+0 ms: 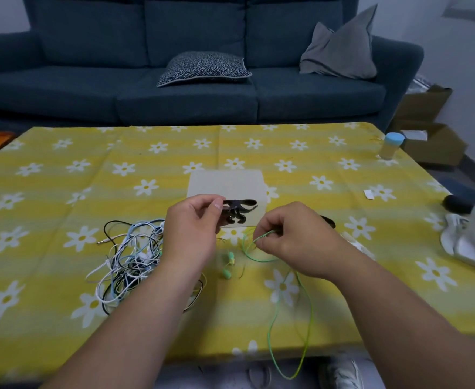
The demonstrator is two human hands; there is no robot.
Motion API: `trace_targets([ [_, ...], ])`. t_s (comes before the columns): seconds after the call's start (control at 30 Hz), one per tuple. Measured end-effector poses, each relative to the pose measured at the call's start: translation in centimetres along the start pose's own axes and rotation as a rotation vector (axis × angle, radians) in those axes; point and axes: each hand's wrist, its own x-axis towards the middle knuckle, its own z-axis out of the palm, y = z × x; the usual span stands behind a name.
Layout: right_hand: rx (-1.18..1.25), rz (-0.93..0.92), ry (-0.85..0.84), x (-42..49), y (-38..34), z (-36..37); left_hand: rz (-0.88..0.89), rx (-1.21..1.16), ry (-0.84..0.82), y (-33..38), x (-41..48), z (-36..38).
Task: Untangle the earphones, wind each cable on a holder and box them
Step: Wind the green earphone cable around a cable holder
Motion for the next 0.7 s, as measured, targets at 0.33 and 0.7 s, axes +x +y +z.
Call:
trace_targets([
  [0.33, 0.034, 0.002, 0.25, 0.69, 0.8, 0.05, 0.023, 0.072, -0.165, 0.51, -0.69, 0.5],
  [0.7, -0.057, 0.013, 0.185, 0.46, 0.61, 0.22, 0.18, 0.136, -0.091, 0.79, -0.91, 0.04],
])
